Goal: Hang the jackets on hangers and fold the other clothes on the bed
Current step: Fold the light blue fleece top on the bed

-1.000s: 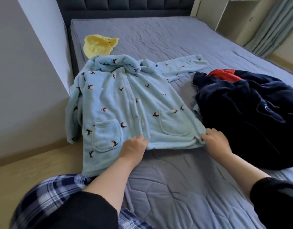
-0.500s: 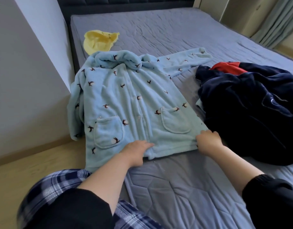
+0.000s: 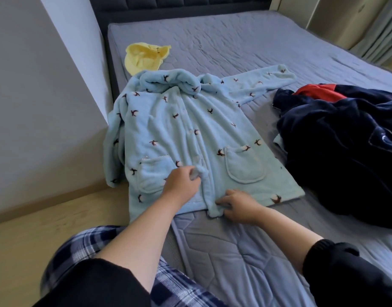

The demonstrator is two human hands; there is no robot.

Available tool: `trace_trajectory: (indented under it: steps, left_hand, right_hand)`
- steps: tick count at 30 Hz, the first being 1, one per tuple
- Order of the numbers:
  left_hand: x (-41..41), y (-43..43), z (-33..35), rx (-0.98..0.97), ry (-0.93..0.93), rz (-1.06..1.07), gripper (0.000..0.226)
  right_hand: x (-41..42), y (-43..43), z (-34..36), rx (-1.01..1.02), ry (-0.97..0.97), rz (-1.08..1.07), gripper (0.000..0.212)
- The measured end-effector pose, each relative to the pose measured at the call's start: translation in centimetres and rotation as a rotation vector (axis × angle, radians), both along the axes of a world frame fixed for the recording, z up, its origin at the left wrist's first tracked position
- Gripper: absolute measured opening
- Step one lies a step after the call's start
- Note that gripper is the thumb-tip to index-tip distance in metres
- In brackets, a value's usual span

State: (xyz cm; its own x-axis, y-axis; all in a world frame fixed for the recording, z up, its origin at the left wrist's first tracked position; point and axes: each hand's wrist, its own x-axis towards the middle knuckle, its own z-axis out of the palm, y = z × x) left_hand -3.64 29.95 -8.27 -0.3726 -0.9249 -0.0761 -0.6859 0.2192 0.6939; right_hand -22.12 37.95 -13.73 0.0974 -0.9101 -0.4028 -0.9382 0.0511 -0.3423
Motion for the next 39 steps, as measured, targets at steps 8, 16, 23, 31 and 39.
trace_trajectory:
  steps: [8, 16, 23, 31, 39]
  left_hand:
    - [-0.2, 1.6, -2.3, 0.341, -0.342, -0.452, 0.038]
    - [1.7, -0.5, -3.5, 0.033, -0.577, -0.166, 0.054]
    - [2.4, -1.7, -3.2, 0.135, -0.572, -0.154, 0.060]
    - [4.9, -4.5, -3.4, 0.231, -0.401, 0.335, 0.063]
    - [8.6, -8.0, -7.4, 0.357, -0.077, 0.340, 0.060]
  right_hand:
    - [0.9, -2.2, 0.9, 0.188, -0.518, -0.679, 0.028]
    - [3.9, -3.0, 0.2, 0.054, -0.311, -0.496, 0.040]
    - [4.0, -5.2, 2.9, 0.131, 0.104, -0.292, 0.019]
    - [7.8, -12.1, 2.6, -0.231, 0.131, -0.202, 0.055]
    - [13.0, -20.5, 0.6, -0.248, -0.026, -0.195, 0.056]
